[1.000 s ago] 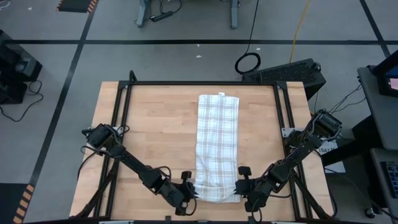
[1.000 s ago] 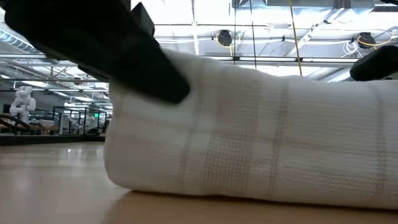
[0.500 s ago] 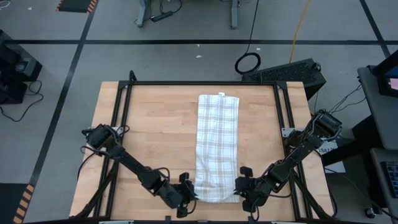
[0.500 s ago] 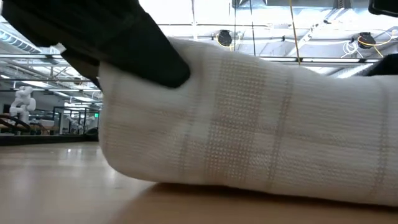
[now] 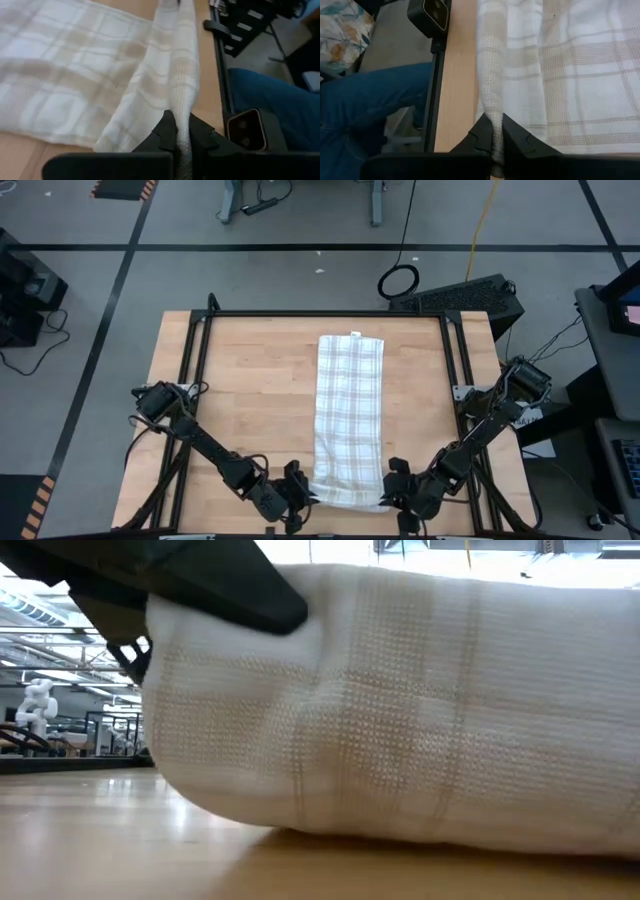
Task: Roll towel into tight, uniform cylinder
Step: Roll the white towel
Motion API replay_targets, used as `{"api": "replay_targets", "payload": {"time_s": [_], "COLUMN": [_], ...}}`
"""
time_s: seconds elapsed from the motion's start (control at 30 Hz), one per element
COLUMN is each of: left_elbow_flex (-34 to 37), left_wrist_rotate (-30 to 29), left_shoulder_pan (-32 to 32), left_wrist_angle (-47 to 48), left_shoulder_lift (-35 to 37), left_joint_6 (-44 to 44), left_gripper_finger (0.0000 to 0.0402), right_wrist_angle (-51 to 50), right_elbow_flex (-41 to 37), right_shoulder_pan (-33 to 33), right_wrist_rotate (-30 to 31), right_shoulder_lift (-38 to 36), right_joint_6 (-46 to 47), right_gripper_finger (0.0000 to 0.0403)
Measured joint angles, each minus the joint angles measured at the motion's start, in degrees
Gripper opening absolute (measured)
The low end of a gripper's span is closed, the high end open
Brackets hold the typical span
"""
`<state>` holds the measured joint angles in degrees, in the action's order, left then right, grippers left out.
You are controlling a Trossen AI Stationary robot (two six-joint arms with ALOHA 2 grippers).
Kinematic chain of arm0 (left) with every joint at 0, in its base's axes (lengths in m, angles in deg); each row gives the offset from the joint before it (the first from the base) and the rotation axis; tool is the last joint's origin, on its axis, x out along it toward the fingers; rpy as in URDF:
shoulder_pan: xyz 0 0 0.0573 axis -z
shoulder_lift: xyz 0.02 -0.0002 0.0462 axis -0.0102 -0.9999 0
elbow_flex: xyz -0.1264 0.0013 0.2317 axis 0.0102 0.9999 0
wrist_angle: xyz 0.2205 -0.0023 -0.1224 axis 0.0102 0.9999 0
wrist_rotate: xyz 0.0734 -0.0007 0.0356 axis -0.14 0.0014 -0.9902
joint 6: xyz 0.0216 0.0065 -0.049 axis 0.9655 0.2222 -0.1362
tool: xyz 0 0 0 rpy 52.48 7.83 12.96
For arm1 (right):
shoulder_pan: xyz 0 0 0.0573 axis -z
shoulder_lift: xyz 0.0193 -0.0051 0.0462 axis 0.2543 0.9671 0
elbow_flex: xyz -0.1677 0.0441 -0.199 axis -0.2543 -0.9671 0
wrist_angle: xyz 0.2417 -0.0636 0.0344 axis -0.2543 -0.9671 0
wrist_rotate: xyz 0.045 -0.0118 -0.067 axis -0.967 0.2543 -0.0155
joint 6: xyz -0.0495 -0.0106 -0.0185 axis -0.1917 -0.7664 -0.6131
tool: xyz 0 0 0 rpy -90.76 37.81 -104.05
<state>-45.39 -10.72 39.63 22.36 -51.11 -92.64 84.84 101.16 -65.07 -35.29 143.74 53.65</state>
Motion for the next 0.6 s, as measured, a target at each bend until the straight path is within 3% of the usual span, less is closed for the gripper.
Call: {"api": "replay_targets", "payload": {"time_s": [0.13,0.4,0.6], "left_elbow_flex": [0.0,0.0,-0.1], "left_wrist_rotate": [0.1,6.3,4.9], "left_shoulder_pan": [0.2,0.3,-0.1], "left_wrist_angle": [0.3,1.6,5.8], "left_shoulder_lift": [0.0,0.0,0.0], "left_joint_6": [-4.3,-11.6,-13.1], "left_gripper_finger": [0.0017,0.0018,0.0018], "right_wrist_angle": [0.7,4.2,4.0], "right_elbow_flex": [0.0,0.0,-0.5], "right_shoulder_pan": [-0.5,-0.6,-0.6], "right_wrist_rotate": [0.4,2.6,3.3], "right_shoulder_lift": [1.3,1.7,1.7], "right_joint_6": [-0.4,0.3,-1.7], "right_gripper_finger": [0.0009,0.0009,0.0009]}}
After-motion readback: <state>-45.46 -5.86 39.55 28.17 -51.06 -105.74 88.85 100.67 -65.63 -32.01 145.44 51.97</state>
